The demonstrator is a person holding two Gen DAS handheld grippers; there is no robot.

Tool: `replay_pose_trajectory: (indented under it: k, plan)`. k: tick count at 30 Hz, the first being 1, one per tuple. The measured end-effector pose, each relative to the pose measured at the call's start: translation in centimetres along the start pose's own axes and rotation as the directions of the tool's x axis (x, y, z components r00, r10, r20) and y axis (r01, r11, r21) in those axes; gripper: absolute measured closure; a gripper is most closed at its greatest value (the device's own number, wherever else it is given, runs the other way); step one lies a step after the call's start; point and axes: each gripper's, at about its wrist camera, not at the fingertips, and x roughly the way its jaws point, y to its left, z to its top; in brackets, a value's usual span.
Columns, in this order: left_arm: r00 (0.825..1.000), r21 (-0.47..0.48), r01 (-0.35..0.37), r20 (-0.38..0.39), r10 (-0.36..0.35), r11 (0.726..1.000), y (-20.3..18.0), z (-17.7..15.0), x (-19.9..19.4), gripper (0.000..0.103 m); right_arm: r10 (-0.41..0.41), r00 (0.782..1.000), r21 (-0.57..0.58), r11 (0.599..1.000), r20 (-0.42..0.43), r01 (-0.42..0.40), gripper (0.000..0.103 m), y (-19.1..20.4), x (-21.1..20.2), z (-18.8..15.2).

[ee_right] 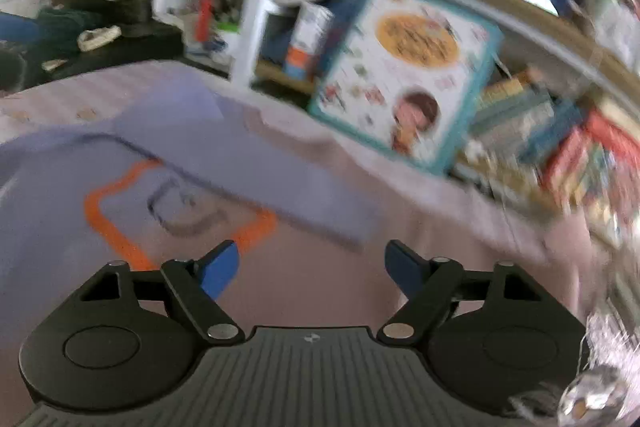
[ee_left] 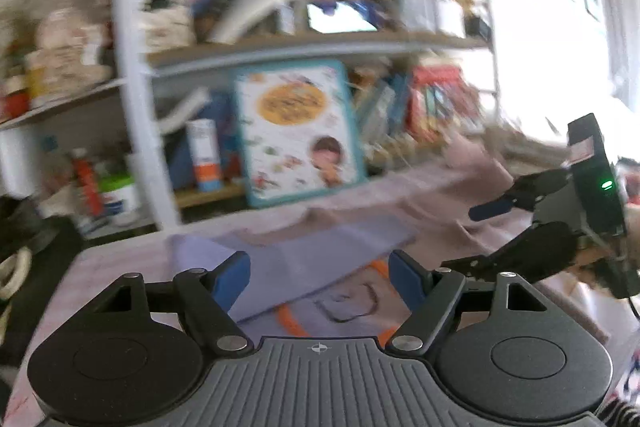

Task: Fold clothes
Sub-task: 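Lift and shake the sweatshirt out, then lay it flat on the table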

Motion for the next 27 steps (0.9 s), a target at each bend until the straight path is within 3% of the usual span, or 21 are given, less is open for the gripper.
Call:
replay_pose_trajectory:
  k: [2, 6, 7, 9, 10, 13, 14, 17, 25, 26, 27]
  plan:
    - [0.999, 0.053, 0.037, -0.021, -0.036, 0.998, -1.8, 0.3, 2.6, 0.026, -0.029, 0.999, 0.052, 0.998, -0.026, 0.030, 0.026, -0.5, -0.5, -1.6]
    - [0.995, 0.135, 0.077, -0.075, -0.067, 0.988, -5.4, 0.9, 7.8, 0.028, -0.064, 0.995, 0.099, 0.993, -0.077, 0.071, 0.045, -1.2, -1.2, -4.1]
    - [0.993, 0.157, 0.090, -0.089, -0.077, 0.983, -6.4, 1.1, 9.1, 0.029, -0.050, 0.996, 0.125, 0.990, -0.080, 0.060, 0.047, -1.6, -1.4, -4.3]
    - [0.990, 0.214, 0.106, -0.114, -0.083, 0.971, -8.2, 1.2, 11.8, 0.035, -0.004, 0.996, 0.192, 0.981, -0.089, 0.021, 0.067, -2.4, -1.7, -4.7]
    - [0.989, 0.243, 0.111, -0.125, -0.082, 0.964, -9.1, 1.2, 13.0, 0.037, 0.030, 0.996, 0.233, 0.972, -0.089, -0.009, 0.072, -2.8, -1.9, -5.0]
    - [0.984, 0.318, 0.115, -0.166, -0.064, 0.941, -11.1, 0.5, 16.1, 0.045, 0.044, 0.996, 0.263, 0.964, -0.075, -0.023, 0.077, -2.8, -2.5, -5.5]
    - [0.981, 0.335, 0.118, -0.183, -0.058, 0.935, -11.6, 0.3, 17.0, 0.052, 0.045, 0.997, 0.270, 0.963, -0.068, -0.025, 0.080, -2.6, -2.6, -5.5]
    - [0.975, 0.355, 0.126, -0.217, -0.050, 0.926, -12.1, -0.1, 19.3, 0.062, 0.014, 0.999, 0.251, 0.968, -0.050, -0.001, 0.080, -1.8, -2.9, -5.7]
    - [0.987, 0.443, 0.029, -0.153, 0.043, 0.896, -13.3, -0.2, 21.7, 0.066, 0.004, 0.999, 0.247, 0.969, -0.045, 0.007, 0.080, -1.7, -3.0, -5.8]
    - [0.988, 0.452, 0.019, -0.145, 0.052, 0.892, -13.3, -0.3, 22.0, 0.072, 0.007, 0.999, 0.252, 0.968, -0.045, 0.004, 0.080, -1.8, -3.0, -5.8]
    - [0.988, 0.457, 0.014, -0.142, 0.058, 0.889, -13.3, -0.4, 22.2, 0.087, 0.008, 0.999, 0.253, 0.968, -0.045, 0.004, 0.080, -1.8, -3.0, -5.8]
